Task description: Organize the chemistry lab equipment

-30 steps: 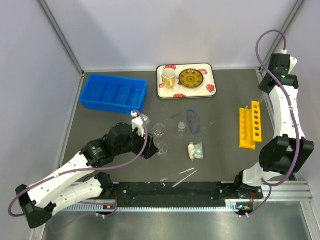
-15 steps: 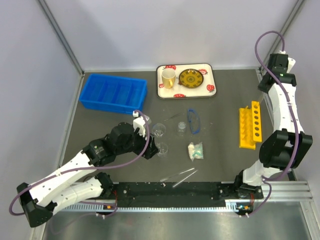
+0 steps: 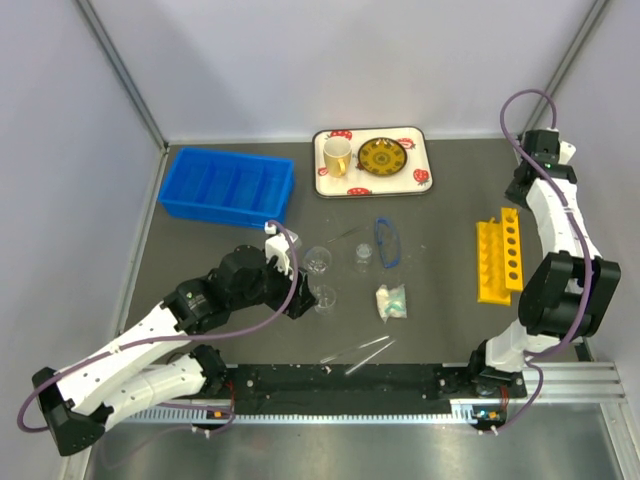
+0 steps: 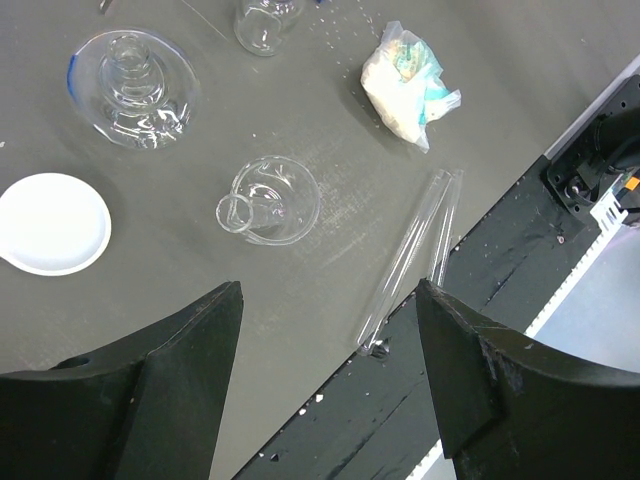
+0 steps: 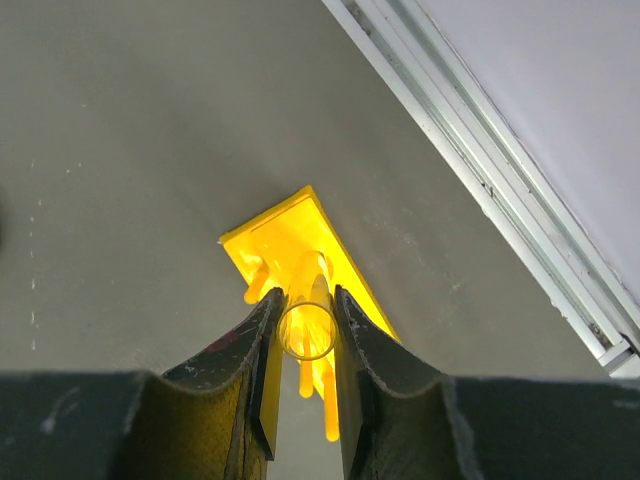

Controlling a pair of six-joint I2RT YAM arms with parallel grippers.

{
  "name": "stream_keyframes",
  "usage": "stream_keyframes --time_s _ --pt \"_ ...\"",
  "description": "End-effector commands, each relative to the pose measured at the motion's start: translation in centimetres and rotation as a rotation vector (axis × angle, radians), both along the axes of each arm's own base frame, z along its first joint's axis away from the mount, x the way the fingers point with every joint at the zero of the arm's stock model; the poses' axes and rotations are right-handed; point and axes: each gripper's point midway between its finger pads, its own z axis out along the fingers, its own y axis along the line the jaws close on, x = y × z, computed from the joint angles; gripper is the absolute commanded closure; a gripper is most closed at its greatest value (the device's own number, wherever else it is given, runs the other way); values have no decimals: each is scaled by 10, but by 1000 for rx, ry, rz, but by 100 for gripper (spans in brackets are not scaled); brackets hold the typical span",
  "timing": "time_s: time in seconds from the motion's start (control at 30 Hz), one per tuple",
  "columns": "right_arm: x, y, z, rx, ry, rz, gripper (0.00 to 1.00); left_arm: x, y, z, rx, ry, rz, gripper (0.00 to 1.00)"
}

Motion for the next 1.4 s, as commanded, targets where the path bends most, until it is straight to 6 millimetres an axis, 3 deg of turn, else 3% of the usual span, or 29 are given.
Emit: stream_keyframes --time_s 0.0,0.33,0.47,0.77,0.97,1.17,1.27,1.37 --pt "4 -7 18 -11 -101 -48 95 2 -1 13 -24 -46 -9 25" --pt "-1 -4 11 -1 -101 -43 91 1 -3 12 -19 -40 -19 25" --pt "-4 -4 7 -2 -92 -40 65 2 -3 11 -20 -37 -16 25" --pt "-6 -1 14 -5 -100 -13 51 2 -4 11 -18 -34 -16 25" --pt "-16 1 49 -32 -144 -10 43 3 -6 12 -16 -26 -17 25" --pt "-44 9 109 -90 -196 -14 39 8 -8 10 7 -20 -8 25" --pt "-58 37 138 -86 -259 67 38 8 -10 2 28 4 -17 26" --pt "-69 81 159 -78 -297 218 37 7 -15 -17 69 55 -31 28"
